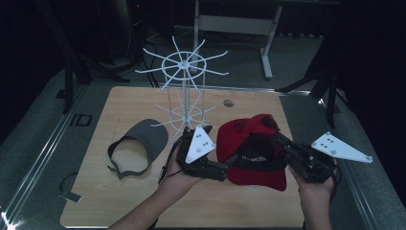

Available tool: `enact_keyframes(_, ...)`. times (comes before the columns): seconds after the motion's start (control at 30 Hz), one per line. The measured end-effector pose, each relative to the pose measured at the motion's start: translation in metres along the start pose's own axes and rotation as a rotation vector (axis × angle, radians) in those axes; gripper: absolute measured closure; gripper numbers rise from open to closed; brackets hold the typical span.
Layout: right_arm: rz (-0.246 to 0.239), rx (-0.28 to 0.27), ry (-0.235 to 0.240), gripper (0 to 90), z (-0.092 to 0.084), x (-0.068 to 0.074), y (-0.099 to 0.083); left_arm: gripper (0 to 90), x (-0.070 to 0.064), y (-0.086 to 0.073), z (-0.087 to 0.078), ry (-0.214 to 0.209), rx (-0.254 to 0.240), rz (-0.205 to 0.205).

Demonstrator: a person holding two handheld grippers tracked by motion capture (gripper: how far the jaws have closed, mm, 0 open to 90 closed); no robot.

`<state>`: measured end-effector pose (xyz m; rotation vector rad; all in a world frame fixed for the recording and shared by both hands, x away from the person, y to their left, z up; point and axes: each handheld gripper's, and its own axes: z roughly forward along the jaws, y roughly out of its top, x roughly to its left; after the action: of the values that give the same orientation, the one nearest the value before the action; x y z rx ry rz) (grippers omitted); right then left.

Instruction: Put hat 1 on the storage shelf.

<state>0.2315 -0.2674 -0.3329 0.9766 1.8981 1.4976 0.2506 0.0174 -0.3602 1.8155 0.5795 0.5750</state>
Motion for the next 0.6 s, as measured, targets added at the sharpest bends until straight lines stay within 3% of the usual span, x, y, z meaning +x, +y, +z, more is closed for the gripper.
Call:
enact_keyframes(0.2,-0.002,-0.011,0.01,84.1,-0.004,0.002,0.002,4.2,0.0,0.006,0.017,0.009,0.026,0.012)
enact_keyframes(0.3,-0.003,-0.011,0.014,84.1,-0.005,0.002,0.001,7.8,-0.001,0.009,0.021,0.0,0.01,0.021)
enact_keyframes(0.47,-0.006,-0.009,0.02,84.0,-0.006,0.003,0.001,24.0,-0.002,0.012,0.024,-0.025,-0.018,0.035)
enact_keyframes(0.6,-0.002,-0.014,0.02,84.1,-0.006,0.004,0.001,36.5,-0.001,0.014,0.027,-0.049,-0.03,0.018)
